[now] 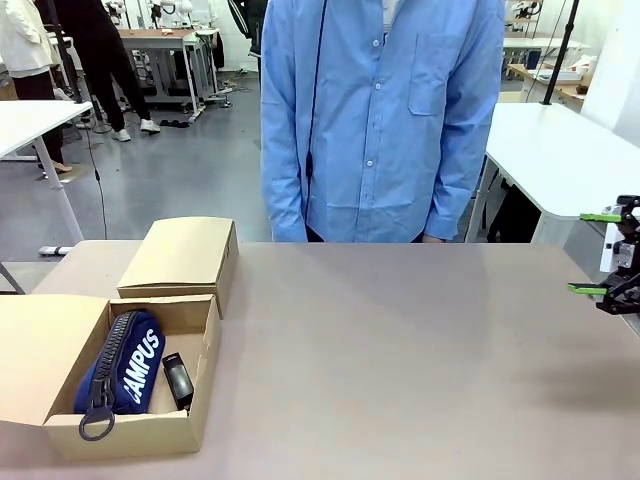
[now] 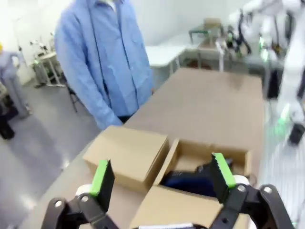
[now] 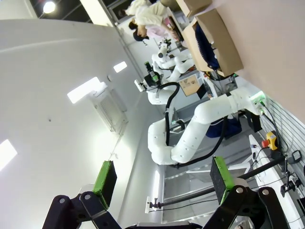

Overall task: Place items inside the box.
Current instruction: Close the lid of the Mailer Box closest to the robot.

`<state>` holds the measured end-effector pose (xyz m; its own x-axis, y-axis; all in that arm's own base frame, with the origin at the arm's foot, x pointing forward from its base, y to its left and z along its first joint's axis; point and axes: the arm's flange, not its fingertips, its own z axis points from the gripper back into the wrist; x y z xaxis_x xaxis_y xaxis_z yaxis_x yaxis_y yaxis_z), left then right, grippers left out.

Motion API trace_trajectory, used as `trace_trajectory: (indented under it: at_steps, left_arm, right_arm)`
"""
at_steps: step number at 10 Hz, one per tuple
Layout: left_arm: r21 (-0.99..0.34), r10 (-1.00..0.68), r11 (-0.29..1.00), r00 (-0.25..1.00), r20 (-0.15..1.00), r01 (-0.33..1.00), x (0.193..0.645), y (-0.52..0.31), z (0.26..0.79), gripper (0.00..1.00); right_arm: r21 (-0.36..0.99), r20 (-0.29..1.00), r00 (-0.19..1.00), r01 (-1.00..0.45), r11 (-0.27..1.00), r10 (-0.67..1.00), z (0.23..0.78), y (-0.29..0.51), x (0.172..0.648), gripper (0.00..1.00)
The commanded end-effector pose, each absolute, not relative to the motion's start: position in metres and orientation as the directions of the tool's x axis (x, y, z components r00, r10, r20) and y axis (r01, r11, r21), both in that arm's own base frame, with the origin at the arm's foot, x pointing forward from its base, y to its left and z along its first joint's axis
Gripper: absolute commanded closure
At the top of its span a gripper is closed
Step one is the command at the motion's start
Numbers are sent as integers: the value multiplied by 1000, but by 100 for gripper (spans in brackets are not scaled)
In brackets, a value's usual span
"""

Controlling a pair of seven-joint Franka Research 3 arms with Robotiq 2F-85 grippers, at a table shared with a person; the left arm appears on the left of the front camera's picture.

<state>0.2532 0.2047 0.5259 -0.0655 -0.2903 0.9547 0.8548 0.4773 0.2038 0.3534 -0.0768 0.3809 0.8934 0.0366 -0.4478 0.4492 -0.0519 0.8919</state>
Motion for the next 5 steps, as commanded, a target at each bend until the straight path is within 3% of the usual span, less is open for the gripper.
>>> trace_trajectory:
  at_steps: [1, 3, 4, 5]
  left_arm:
    - [379, -485, 490, -115, 867, 785, 270, 245, 500, 0]
    - [461, -547, 550, -116, 829, 696, 275, 289, 485, 0]
    - [347, -489, 716, 79, 869, 606, 288, 304, 474, 0]
    - [427, -540, 493, -118, 834, 758, 269, 268, 491, 0]
  right_arm:
    - [883, -466, 884, 468, -46, 50, 386, -78, 356, 0]
    - [883, -466, 884, 468, -46, 50, 386, -78, 356, 0]
    - [883, -466, 884, 468, -46, 50, 386, -78, 356, 0]
    - [883, -466, 884, 468, -46, 50, 386, -78, 356, 0]
